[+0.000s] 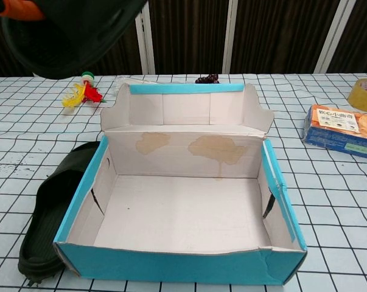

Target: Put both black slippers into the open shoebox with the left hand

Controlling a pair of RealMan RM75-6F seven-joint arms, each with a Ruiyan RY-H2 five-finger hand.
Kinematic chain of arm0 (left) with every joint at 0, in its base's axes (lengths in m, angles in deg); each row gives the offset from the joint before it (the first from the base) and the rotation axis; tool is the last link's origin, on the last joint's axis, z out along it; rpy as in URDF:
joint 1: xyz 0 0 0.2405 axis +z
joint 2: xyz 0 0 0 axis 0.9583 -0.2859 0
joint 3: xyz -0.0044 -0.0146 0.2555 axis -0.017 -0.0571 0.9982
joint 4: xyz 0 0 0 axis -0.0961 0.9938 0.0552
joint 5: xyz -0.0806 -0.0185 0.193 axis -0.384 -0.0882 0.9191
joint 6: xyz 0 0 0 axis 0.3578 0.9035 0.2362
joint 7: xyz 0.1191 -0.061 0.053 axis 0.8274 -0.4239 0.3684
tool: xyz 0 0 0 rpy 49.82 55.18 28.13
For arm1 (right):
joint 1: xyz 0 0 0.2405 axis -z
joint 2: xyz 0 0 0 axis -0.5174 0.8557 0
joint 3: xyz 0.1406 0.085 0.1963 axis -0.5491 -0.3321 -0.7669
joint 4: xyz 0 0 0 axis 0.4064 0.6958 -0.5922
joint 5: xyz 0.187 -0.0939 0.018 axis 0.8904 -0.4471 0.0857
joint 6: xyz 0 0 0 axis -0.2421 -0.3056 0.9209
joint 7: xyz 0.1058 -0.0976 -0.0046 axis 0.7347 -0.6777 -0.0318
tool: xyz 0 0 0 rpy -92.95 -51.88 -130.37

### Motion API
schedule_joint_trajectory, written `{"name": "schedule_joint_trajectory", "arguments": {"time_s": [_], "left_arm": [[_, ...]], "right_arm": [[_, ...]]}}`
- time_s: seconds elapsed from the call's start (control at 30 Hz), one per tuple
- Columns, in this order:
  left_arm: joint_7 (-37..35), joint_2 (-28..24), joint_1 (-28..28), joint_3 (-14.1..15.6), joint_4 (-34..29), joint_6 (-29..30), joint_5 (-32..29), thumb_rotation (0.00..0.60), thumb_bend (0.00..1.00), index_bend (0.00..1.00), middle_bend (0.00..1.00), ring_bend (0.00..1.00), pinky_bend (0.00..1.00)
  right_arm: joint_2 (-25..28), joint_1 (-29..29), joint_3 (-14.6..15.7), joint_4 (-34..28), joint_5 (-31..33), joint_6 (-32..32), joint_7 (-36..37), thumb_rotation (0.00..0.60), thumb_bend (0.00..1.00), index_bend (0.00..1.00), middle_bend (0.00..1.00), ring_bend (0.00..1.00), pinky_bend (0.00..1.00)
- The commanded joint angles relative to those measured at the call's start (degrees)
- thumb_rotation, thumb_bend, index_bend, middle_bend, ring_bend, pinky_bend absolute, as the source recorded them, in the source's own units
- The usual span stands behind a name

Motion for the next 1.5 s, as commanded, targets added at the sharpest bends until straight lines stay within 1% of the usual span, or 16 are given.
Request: {"name": "schedule_joint_trajectory", "arguments": {"time_s": [0.03,0.17,0.27,0.47,0.63,0.73,0.87,1.03,1.13,1.27,1.5], "left_arm": [[3.33,-3.29,-4.64,0.44,-1.27,-5.35,7.63,0.600,0.40,0.45,0.60,0.13,0.07],[4.26,-5.39,-7.58,1.59,-0.76,-8.07,14.40,0.600,0.41,0.45,0.60,0.13,0.08],[3.74,-6.50,-8.46,2.71,-0.55,-9.07,16.88,0.600,0.41,0.45,0.60,0.13,0.08],[3.64,-8.20,-11.06,4.33,0.97,-13.24,21.04,0.600,0.41,0.46,0.60,0.13,0.08],[2.95,-7.49,-12.11,4.35,2.05,-15.43,20.09,0.600,0.42,0.46,0.60,0.13,0.08],[1.89,-6.44,-12.54,5.08,2.81,-16.49,19.36,0.600,0.42,0.46,0.60,0.13,0.08],[0.93,-4.86,-13.88,6.39,4.18,-18.17,19.99,0.600,0.42,0.46,0.60,0.13,0.08],[-0.50,-2.57,-14.52,7.64,6.40,-17.47,20.16,0.600,0.42,0.46,0.60,0.13,0.08],[-1.59,-1.13,-15.45,8.74,8.91,-16.90,21.35,0.600,0.44,0.47,0.60,0.14,0.08],[-1.66,0.49,-16.12,9.30,11.75,-16.14,22.06,0.600,0.45,0.47,0.60,0.14,0.08],[-0.02,-0.21,-19.15,9.65,13.87,-18.29,24.98,0.600,0.45,0.47,0.60,0.14,0.08]], "right_arm": [[0.00,-0.04,0.08,0.00,-0.13,0.08,-0.04,0.600,0.22,0.01,0.07,0.10,0.07],[0.02,-0.09,0.19,-0.16,-0.39,0.13,-0.19,0.600,0.22,0.01,0.07,0.10,0.07],[0.04,-0.08,0.16,-0.23,-0.27,0.15,-0.16,0.600,0.22,0.01,0.07,0.10,0.07],[-0.07,-0.34,0.16,-0.43,0.12,0.93,-0.55,0.600,0.22,0.01,0.07,0.10,0.07],[0.01,-0.38,0.16,-0.45,0.08,0.96,-0.40,0.600,0.22,0.01,0.07,0.10,0.07],[0.04,-0.37,0.13,-0.34,0.29,1.05,-0.19,0.600,0.22,0.01,0.07,0.10,0.07],[0.12,-0.39,0.13,-0.42,0.40,1.17,-0.12,0.600,0.22,0.01,0.07,0.10,0.07],[0.08,-0.34,0.03,-0.40,0.75,1.22,-0.20,0.600,0.22,0.01,0.07,0.09,0.07],[0.11,-0.44,0.07,-0.53,0.91,1.57,-0.43,0.600,0.22,0.01,0.07,0.10,0.07],[0.20,-0.47,0.11,-0.74,0.92,1.71,-0.55,0.600,0.22,0.01,0.07,0.10,0.07],[0.15,-0.64,0.09,-0.85,1.17,2.17,-0.92,0.600,0.22,0.01,0.07,0.09,0.07]]}}
